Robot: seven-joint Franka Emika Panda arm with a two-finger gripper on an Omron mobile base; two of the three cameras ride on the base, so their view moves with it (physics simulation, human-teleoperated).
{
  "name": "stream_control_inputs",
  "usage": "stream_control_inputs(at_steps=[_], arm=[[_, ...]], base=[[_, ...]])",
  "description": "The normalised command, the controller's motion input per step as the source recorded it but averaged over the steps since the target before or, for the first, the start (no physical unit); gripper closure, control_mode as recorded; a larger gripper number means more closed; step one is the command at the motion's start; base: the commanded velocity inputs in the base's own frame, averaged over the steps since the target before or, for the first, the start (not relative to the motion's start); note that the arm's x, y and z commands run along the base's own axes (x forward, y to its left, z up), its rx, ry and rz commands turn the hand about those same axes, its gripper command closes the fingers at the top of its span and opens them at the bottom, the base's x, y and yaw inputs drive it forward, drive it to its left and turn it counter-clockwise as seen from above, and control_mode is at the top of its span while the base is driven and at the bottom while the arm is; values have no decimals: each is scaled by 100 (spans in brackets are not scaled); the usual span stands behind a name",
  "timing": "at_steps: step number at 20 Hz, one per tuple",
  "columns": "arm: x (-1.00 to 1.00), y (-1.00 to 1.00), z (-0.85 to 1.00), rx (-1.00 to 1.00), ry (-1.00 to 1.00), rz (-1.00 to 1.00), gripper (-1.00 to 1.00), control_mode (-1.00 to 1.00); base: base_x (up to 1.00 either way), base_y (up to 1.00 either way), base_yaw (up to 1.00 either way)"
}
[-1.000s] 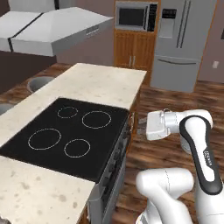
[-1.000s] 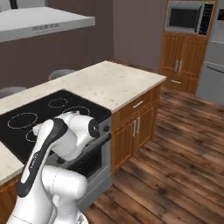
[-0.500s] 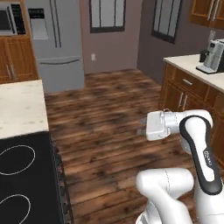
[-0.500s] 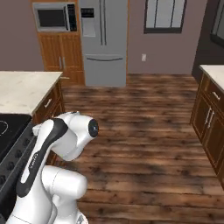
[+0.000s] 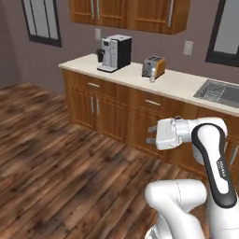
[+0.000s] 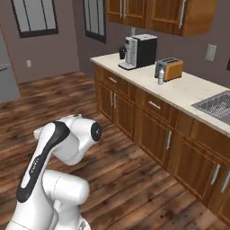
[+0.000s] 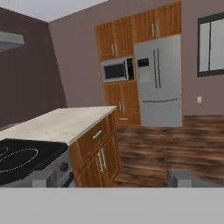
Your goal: Place the drinks on the dining counter in a tight cluster.
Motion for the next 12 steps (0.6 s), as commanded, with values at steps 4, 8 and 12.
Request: stream_control_inputs(at_steps=[4,8,12], arm=[[0,0,0,0,0,0,-100,100],[0,0,0,0,0,0,-100,100],[0,0,0,0,0,0,-100,100]], base=[[10,1,-85],[49,11,-55],[86,6,-4]])
